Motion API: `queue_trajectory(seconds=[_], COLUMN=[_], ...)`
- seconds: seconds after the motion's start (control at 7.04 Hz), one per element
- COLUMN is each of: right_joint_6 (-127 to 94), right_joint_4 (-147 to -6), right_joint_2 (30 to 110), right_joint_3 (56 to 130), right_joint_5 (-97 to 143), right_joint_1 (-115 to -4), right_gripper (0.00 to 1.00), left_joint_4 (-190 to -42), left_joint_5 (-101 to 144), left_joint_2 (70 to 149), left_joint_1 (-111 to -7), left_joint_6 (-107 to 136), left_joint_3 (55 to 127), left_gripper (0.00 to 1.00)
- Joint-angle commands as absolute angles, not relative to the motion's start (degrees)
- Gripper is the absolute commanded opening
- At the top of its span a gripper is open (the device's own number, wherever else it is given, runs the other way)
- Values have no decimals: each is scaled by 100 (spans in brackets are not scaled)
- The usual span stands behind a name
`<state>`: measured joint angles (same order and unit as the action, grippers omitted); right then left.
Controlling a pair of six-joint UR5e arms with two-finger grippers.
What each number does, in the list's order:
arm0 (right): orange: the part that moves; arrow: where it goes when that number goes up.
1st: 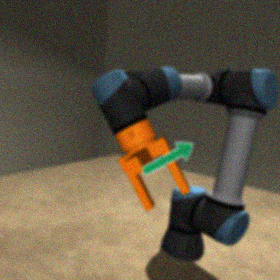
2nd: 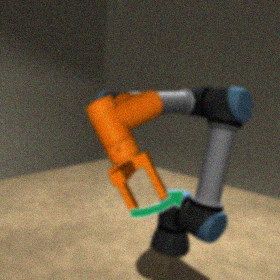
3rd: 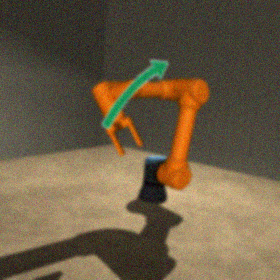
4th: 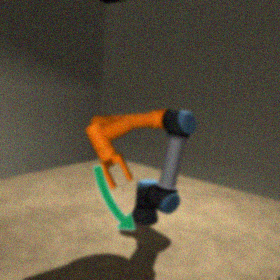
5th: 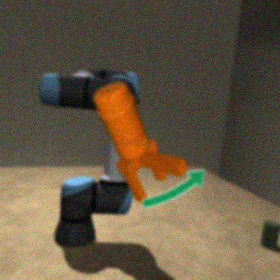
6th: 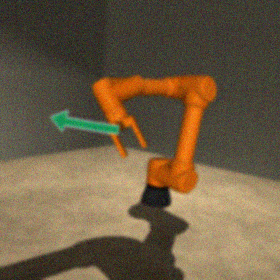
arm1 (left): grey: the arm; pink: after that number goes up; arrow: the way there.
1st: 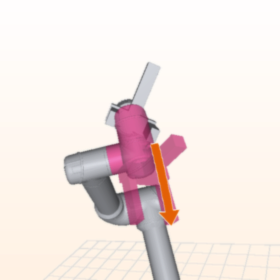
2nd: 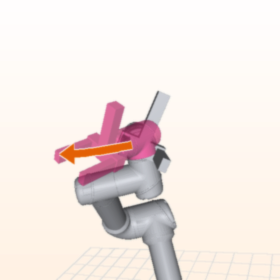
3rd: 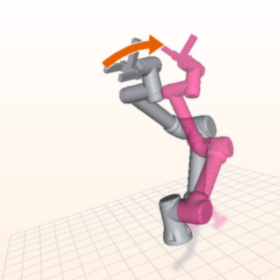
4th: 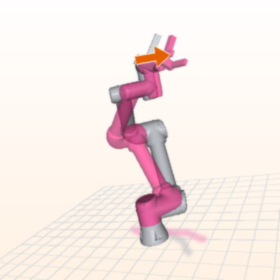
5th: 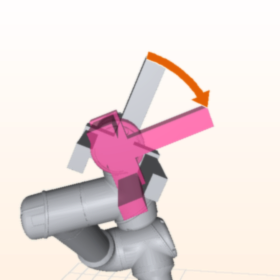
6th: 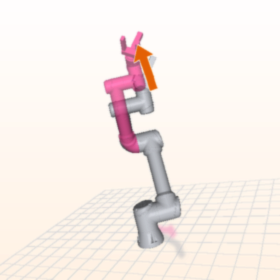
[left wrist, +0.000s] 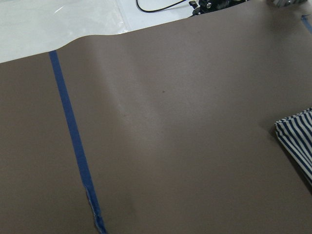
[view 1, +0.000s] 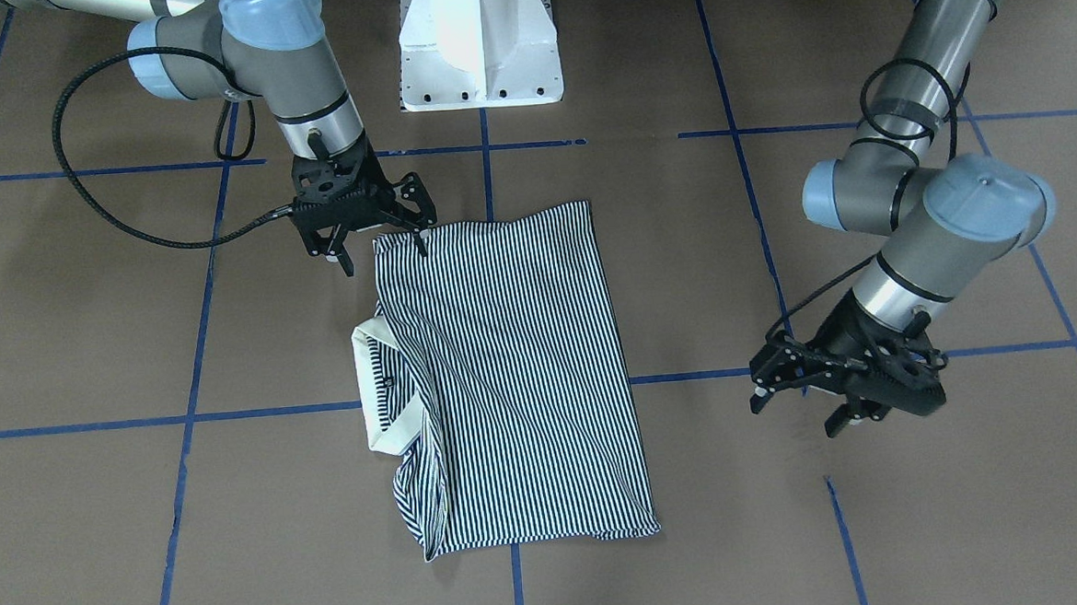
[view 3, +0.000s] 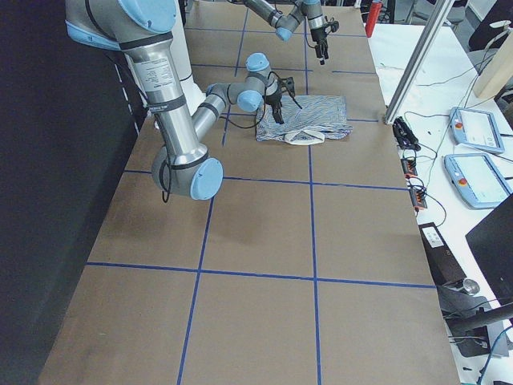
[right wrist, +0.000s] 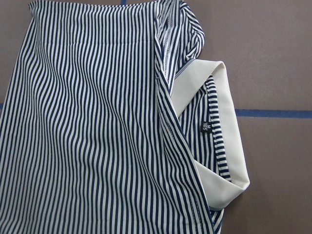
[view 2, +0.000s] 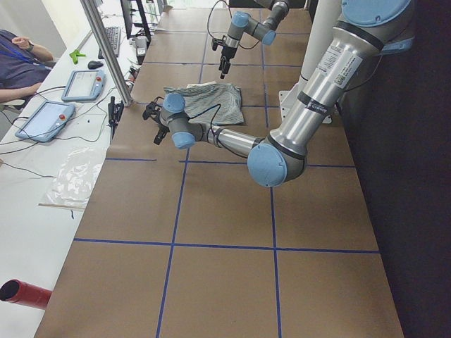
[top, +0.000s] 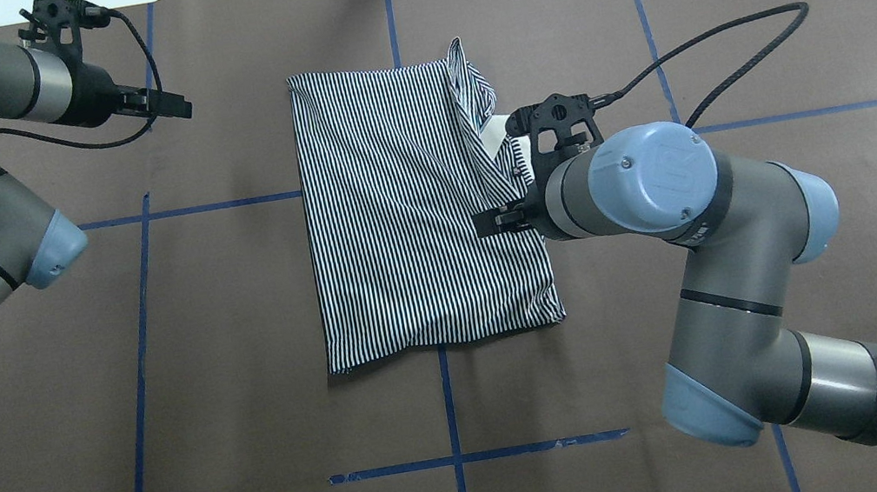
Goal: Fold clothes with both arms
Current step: 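Bring both grippers to opposite side edges of the shirt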
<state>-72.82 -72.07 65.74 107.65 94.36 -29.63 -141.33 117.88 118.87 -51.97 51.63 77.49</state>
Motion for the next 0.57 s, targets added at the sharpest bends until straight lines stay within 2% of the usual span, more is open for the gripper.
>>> queue_trajectory(seconds=[0.0,0.14,0.28,0.43], right_joint_6=[-8871,-9164,-9358,-9369], right_joint_4=[-6176,-5596,-5494,-5484], right_joint_2=[7185,7624,7733,7743], right_joint_3=[10995,11047,11057,11057], right_joint_5=[9387,9361,9221,9159], right_joint_1=[-2971,-2979,-2971,-2971], right_gripper=[100,100,100,100], left_joint_4=[-14142,-14133,-14133,-14115], left_joint_5=[11569,10966,10490,9702], left_joint_2=[11306,11016,10778,10697], left_joint_1=[-4364,-3742,-3292,-2661], left_joint_6=[6986,7866,8928,9495], left_joint_3=[9116,9697,10042,10124], left_gripper=[100,99,71,60])
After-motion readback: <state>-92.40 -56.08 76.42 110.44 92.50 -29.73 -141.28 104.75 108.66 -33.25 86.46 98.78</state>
